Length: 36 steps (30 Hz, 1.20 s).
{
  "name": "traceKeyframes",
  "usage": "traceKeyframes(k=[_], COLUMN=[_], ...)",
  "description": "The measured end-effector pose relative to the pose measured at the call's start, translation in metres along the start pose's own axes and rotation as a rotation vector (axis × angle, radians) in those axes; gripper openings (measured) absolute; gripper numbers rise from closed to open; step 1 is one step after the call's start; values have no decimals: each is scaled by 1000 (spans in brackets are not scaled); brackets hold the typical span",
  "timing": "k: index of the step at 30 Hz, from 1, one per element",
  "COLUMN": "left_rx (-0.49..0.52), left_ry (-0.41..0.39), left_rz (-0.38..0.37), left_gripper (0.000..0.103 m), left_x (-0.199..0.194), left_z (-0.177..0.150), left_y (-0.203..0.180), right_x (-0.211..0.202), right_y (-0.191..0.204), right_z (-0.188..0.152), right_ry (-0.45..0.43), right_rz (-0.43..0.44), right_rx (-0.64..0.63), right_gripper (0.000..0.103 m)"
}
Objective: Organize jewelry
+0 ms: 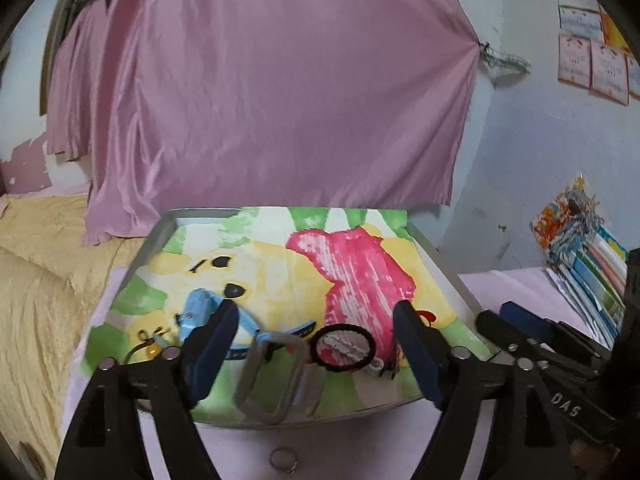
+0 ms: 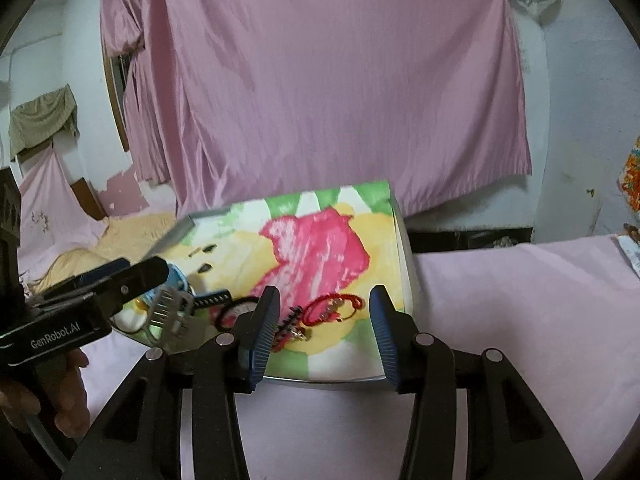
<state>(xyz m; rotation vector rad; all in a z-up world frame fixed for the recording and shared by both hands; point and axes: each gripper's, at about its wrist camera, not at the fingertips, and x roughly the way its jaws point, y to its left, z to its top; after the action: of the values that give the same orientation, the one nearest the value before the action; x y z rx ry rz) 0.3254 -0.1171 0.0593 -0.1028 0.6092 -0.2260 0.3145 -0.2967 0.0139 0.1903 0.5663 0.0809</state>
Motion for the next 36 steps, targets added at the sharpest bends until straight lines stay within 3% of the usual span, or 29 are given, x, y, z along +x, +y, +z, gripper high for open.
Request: traceKeyframes(k=[3,7,9,13,17,26,36], left_rx=[-23,-40,-53,-86,-84,-78,-77], left_ry=[-30,-83,-115,-175,-206,-282,-316], left_rz=[4,18,23,17,41,63,98], left_gripper=[87,96,100,102,102,102,102], left_x=[-13,-32,-43,-62,-76,-106,-134], left_z=[-4,-10,-13,-20,-29,-52,-74], left_y=[8,17,21,31,38,53,66], right_x=[-13,-29,-37,-57,-75,-104,-118], right_y=[6,16,20,29,36,53,70], right_z=[-1,-3,-4,-9,-17,-39,-61], right_ry=[-38,-88,-111,-167,-219,-295,-310], right_rz=[2,11,16,27,31,38,54], right_rx=[-9,-21,-26,-35,-32,-46,-66], right_gripper=[52,55,66,71,86,92,92])
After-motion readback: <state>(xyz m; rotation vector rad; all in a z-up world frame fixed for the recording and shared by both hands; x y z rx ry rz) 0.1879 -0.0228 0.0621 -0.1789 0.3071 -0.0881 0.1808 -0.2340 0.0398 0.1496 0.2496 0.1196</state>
